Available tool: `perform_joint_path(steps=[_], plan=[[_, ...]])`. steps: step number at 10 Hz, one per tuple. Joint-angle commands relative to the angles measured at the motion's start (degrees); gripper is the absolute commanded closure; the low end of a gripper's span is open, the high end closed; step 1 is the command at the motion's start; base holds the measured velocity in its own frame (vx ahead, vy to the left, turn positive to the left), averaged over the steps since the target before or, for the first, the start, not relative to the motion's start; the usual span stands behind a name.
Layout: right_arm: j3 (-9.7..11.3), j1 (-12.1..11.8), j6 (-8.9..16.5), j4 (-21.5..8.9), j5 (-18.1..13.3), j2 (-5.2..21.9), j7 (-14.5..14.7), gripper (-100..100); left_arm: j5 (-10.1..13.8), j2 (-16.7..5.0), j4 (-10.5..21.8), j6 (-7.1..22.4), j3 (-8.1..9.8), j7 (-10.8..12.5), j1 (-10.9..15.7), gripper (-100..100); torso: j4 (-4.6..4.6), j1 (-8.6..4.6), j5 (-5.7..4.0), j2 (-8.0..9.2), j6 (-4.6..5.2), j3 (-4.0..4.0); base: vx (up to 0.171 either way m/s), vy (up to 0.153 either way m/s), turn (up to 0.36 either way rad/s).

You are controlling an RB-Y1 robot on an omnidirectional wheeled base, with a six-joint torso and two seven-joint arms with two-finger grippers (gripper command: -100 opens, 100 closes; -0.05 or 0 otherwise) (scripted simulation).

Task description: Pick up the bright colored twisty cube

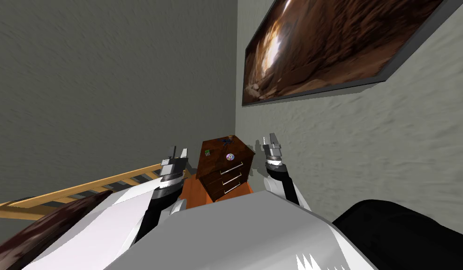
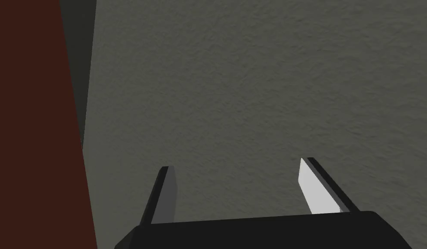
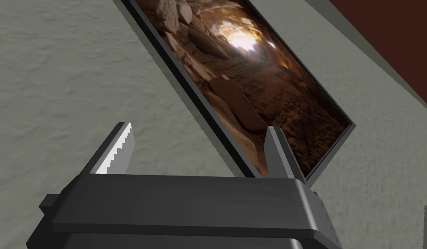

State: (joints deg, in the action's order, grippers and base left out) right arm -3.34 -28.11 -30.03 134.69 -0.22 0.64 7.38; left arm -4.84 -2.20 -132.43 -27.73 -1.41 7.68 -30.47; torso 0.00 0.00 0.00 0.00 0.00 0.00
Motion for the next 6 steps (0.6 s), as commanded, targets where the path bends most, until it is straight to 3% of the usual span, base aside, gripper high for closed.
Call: perform_joint_path(steps=[1, 6], plan=[[0.0, 0.0, 0.0, 0.0, 0.0, 0.0, 0.0, 0, 0.9, -1.7, 0.6, 1.8, 0.5, -1.0, 1.0, -100, 0.0, 0.0, 0.0, 0.0, 0.0, 0.0, -0.025, -0.009, -0.061], [0.0, 0.0, 0.0, 0.0, 0.0, 0.0, 0.0, 0, 4.0, -6.3, 3.3, 8.5, 1.98, -4.4, 4.5, -100, 0.05, -0.02, -0.01, 0.21, 0.0, -0.13, -0.063, -0.013, -0.062]])
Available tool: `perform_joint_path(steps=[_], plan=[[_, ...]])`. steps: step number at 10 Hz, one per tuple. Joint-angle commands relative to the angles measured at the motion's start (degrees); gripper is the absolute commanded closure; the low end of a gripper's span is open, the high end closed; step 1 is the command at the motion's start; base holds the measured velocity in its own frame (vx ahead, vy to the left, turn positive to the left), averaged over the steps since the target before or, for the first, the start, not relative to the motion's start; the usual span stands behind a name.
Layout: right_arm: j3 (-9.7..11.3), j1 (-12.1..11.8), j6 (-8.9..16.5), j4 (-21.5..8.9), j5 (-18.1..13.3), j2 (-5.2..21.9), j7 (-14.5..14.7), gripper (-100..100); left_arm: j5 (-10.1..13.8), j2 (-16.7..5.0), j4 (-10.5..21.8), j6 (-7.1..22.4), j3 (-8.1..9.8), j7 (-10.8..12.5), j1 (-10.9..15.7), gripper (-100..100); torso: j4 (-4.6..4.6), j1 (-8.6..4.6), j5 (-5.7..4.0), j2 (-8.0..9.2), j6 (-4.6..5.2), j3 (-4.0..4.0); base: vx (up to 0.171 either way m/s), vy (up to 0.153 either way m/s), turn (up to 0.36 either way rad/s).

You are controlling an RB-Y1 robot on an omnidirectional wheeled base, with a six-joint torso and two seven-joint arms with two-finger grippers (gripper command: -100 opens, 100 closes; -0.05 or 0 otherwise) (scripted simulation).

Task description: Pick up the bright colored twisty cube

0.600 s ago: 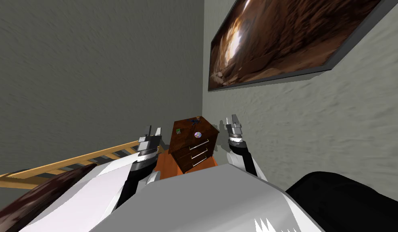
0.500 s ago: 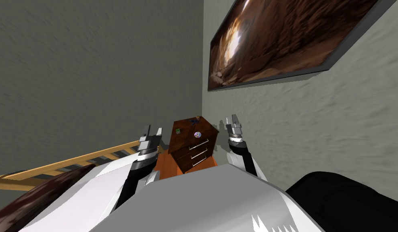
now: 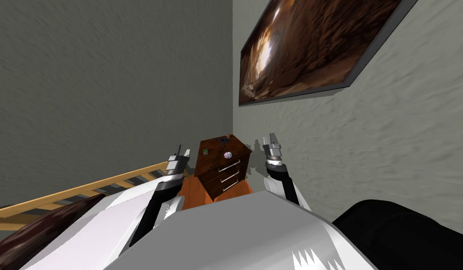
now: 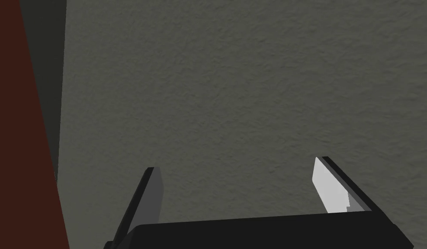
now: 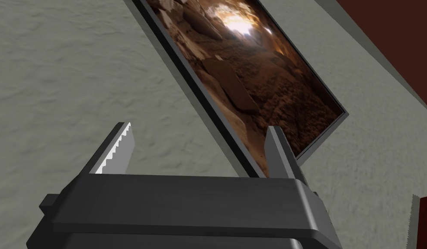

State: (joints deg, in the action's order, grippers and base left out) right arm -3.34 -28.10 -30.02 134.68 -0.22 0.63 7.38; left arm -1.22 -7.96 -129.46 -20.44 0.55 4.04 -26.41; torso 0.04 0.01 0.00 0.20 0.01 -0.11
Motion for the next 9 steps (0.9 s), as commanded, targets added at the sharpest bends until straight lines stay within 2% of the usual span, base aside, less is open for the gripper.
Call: perform_joint_path(steps=[1, 2, 3, 4, 5, 6, 8, 9], plan=[[0.0, 0.0, 0.0, 0.0, 0.0, 0.0, 0.0, 0, 1.5, -2.0, 1.3, 2.9, 0.47, -1.9, 1.6, -100, 0.0, 0.0, 0.0, 0.0, 0.0, 0.0, -0.079, -0.008, -0.11], [0.0, 0.0, 0.0, 0.0, 0.0, 0.0, 0.0, 0, 1.5, -2.0, 1.3, 3.6, 0.47, -1.9, 1.6, -100, 0.01, -0.01, 0.0, 0.07, 0.01, -0.04, -0.065, -0.008, -0.043], [0.0, 0.0, 0.0, 0.0, 0.0, 0.0, 0.0, 0, 2.7, -3.5, 2.5, 5.7, 0.95, -3.1, 2.9, -100, 0.01, -0.02, 0.0, 0.05, -0.02, -0.03, -0.063, -0.004, -0.081], [0.0, 0.0, 0.0, 0.0, 0.0, 0.0, 0.0, 0, 2.7, -3.5, 2.5, 6.1, 0.95, -3.1, 2.9, -100, 0.01, 0.0, 0.0, 0.04, 0.0, -0.03, -0.052, 0.001, -0.044], [0.0, 0.0, 0.0, 0.0, 0.0, 0.0, 0.0, 0, 4.1, -5.0, 3.8, 8.4, 1.43, -4.4, 4.3, -100, 0.01, 0.01, 0.0, 0.01, -0.01, -0.01, -0.053, -0.012, -0.094], [0.0, 0.0, 0.0, 0.0, 0.0, 0.0, 0.0, 0, 4.1, -5.0, 3.8, 8.9, 1.43, -4.4, 4.3, -100, 0.0, -0.03, 0.0, 0.0, 0.0, 0.0, -0.054, -0.006, -0.045], [0.0, 0.0, 0.0, 0.0, 0.0, 0.0, 0.0, 0, 7.0, -8.3, 6.7, 13.3, 2.35, -7.3, 7.5, -100, 0.01, -0.07, -0.01, 0.06, 0.0, -0.03, -0.089, -0.031, -0.113], [0.0, 0.0, 0.0, 0.0, 0.0, 0.0, 0.0, 0, 7.0, -8.3, 6.8, 15.0, 2.35, -7.3, 7.5, -100, 0.03, -0.09, -0.02, 0.13, 0.01, -0.07, -0.077, -0.012, -0.088]])
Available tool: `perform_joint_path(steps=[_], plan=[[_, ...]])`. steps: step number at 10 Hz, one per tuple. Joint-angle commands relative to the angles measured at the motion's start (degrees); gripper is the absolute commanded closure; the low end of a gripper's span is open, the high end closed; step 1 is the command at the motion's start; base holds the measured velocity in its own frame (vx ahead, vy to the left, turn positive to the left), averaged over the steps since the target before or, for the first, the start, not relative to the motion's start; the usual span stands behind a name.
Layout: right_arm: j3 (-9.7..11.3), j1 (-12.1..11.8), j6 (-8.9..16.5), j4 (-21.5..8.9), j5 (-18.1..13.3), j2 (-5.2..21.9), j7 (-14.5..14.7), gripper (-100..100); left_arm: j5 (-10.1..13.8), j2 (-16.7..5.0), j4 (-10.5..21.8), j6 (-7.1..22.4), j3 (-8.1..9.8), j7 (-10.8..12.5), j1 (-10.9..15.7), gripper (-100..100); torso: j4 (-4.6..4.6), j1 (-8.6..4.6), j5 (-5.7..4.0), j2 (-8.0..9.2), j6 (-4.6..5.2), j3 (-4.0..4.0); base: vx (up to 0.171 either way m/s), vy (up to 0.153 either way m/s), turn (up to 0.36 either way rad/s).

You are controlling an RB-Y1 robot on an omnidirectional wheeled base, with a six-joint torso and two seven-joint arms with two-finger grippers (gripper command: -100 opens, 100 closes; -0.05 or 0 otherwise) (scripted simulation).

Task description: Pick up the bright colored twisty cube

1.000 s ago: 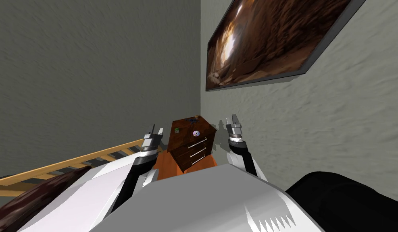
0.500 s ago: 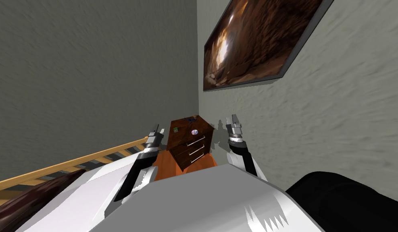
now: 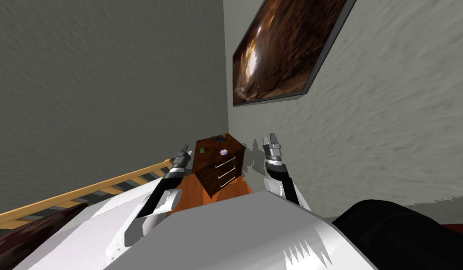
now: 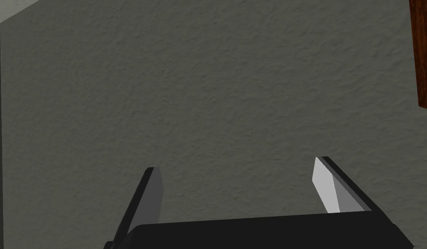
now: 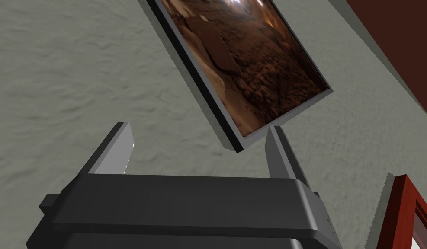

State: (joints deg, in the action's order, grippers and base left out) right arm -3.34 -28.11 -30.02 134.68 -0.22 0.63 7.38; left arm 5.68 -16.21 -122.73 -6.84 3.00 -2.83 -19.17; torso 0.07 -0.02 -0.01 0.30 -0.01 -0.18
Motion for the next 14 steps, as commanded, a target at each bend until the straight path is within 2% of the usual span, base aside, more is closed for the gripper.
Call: perform_joint_path(steps=[1, 2, 3, 4, 5, 6, 7, 9, 10, 12, 13, 14], plan=[[0.0, 0.0, 0.0, 0.0, 0.0, 0.0, 0.0, 0, 1.7, -1.8, 1.7, 2.9, 0.31, -2.0, 1.9, -100, 0.0, 0.0, 0.0, 0.0, 0.0, 0.0, -0.079, -0.023, -0.152], [0.0, 0.0, 0.0, 0.0, 0.0, 0.0, 0.0, 0, 1.7, -1.8, 1.7, 4.6, 0.31, -2.0, 1.9, -100, 0.0, -0.03, -0.01, 0.0, 0.03, 0.01, -0.064, -0.018, -0.054], [0.0, 0.0, 0.0, 0.0, 0.0, 0.0, 0.0, 0, 3.4, -3.6, 3.6, 6.5, 0.68, -3.5, 3.7, -100, -0.01, -0.01, 0.0, -0.05, -0.01, 0.03, -0.07, -0.015, -0.145], [0.0, 0.0, 0.0, 0.0, 0.0, 0.0, 0.0, 0, 3.4, -3.6, 3.6, 8.0, 0.68, -3.5, 3.7, -100, -0.01, 0.0, 0.0, -0.05, 0.03, 0.03, -0.055, -0.011, -0.057], [0.0, 0.0, 0.0, 0.0, 0.0, 0.0, 0.0, 0, 5.2, -5.4, 5.5, 10.1, 1.0, -5.1, 5.5, -100, -0.02, 0.02, 0.01, -0.09, -0.01, 0.05, -0.058, -0.028, -0.116], [0.0, 0.0, 0.0, 0.0, 0.0, 0.0, 0.0, 0, 5.2, -5.4, 5.5, 11.5, 1.0, -5.1, 5.5, -100, -0.02, -0.02, 0.0, -0.09, 0.01, 0.05, -0.053, -0.02, -0.079], [0.0, 0.0, 0.0, 0.0, 0.0, 0.0, 0.0, 0, 6.9, -7.3, 7.6, 13.2, 1.26, -6.7, 7.4, -100, -0.02, -0.01, 0.0, -0.1, -0.01, 0.06, -0.056, -0.025, -0.147], [0.0, 0.0, 0.0, 0.0, 0.0, 0.0, 0.0, 0, 6.9, -7.3, 7.6, 15.1, 1.26, -6.7, 7.4, -100, -0.02, 0.03, 0.0, -0.11, -0.01, 0.06, -0.039, -0.006, -0.029], [0.0, 0.0, 0.0, 0.0, 0.0, 0.0, 0.0, 0, 8.8, -9.2, 9.7, 17.3, 1.45, -8.3, 9.3, -100, -0.03, 0.06, 0.01, -0.18, -0.03, 0.1, -0.04, -0.011, -0.165], [0.0, 0.0, 0.0, 0.0, 0.0, 0.0, 0.0, 0, 8.8, -9.2, 9.7, 18.7, 1.45, -8.3, 9.3, -100, -0.03, 0.06, 0.01, -0.16, -0.02, 0.09, -0.03, -0.005, -0.027], [0.0, 0.0, 0.0, 0.0, 0.0, 0.0, 0.0, 0, 10.6, -11.1, 12.0, 21.0, 1.57, -9.8, 11.2, -100, -0.04, 0.06, 0.02, -0.21, -0.03, 0.12, -0.038, -0.021, -0.107], [0.0, 0.0, 0.0, 0.0, 0.0, 0.0, 0.0, 0, 10.6, -11.1, 12.0, 22.4, 1.57, -9.8, 11.2, -100, -0.04, 0.02, 0.0, -0.18, 0.01, 0.11, -0.04, -0.014, -0.11]])
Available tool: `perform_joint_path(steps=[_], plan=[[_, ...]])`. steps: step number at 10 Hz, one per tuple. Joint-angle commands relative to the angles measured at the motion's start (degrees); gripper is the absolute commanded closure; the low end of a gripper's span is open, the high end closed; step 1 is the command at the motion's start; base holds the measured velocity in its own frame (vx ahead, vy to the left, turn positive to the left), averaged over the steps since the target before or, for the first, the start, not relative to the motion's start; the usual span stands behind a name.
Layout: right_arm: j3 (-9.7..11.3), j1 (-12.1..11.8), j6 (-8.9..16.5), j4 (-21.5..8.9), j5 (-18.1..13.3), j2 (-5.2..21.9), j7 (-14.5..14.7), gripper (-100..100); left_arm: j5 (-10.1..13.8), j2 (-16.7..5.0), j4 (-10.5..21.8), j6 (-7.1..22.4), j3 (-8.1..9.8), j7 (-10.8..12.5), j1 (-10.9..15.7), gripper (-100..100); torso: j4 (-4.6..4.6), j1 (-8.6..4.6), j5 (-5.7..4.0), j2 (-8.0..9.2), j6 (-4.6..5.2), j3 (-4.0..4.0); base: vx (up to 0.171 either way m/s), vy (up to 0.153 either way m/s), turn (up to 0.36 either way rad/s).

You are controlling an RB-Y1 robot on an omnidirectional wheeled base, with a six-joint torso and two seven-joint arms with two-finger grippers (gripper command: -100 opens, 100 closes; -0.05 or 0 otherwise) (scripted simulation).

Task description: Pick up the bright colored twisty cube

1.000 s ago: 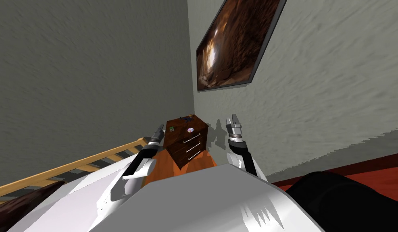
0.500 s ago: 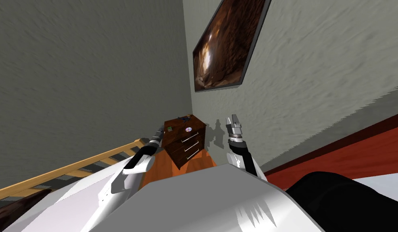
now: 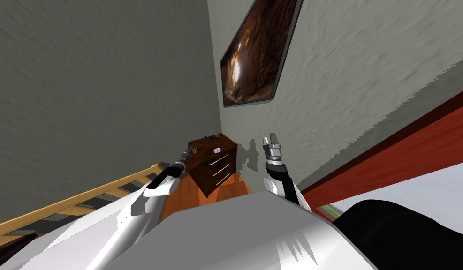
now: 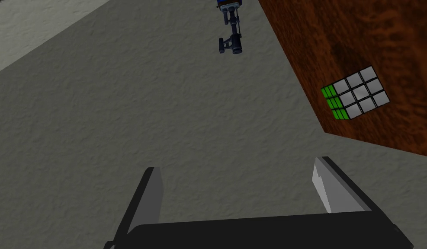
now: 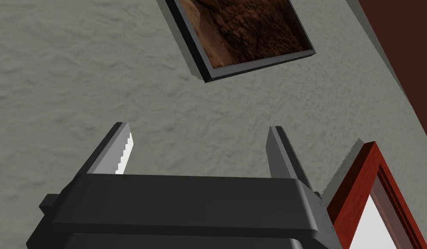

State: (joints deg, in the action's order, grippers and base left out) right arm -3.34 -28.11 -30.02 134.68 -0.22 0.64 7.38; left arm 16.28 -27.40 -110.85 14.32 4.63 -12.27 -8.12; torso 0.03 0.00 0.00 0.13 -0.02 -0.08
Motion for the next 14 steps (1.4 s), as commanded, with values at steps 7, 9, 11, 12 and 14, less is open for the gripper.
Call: perform_joint_path(steps=[7, 9, 11, 12, 14], plan=[[0.0, 0.0, 0.0, 0.0, 0.0, 0.0, 0.0, 0, 5.7, -5.7, 7.1, 11.6, -0.21, -4.9, 5.8, -100, -0.01, 0.07, 0.02, -0.02, 0.01, 0.01, -0.032, 0.0, -0.107], [0.0, 0.0, 0.0, 0.0, 0.0, 0.0, 0.0, 0, 7.7, -7.5, 9.6, 14.6, -0.44, -6.3, 7.6, -100, -0.01, 0.07, 0.02, -0.06, -0.04, 0.03, -0.017, 0.002, -0.082], [0.0, 0.0, 0.0, 0.0, 0.0, 0.0, 0.0, 0, 9.6, -9.4, 12.0, 17.7, -0.78, -7.6, 9.5, -100, -0.02, 0.1, 0.03, -0.07, -0.03, 0.04, -0.019, 0.012, -0.127], [0.0, 0.0, 0.0, 0.0, 0.0, 0.0, 0.0, 0, 9.6, -9.4, 12.0, 19.4, -0.78, -7.6, 9.5, -100, -0.02, 0.12, 0.02, -0.08, 0.01, 0.05, -0.018, 0.014, -0.101], [0.0, 0.0, 0.0, 0.0, 0.0, 0.0, 0.0, 0, 11.5, -11.2, 14.5, 22.1, -1.21, -8.9, 11.3, -100, -0.02, 0.1, 0.03, -0.09, -0.05, 0.05, -0.01, 0.009, -0.06]])
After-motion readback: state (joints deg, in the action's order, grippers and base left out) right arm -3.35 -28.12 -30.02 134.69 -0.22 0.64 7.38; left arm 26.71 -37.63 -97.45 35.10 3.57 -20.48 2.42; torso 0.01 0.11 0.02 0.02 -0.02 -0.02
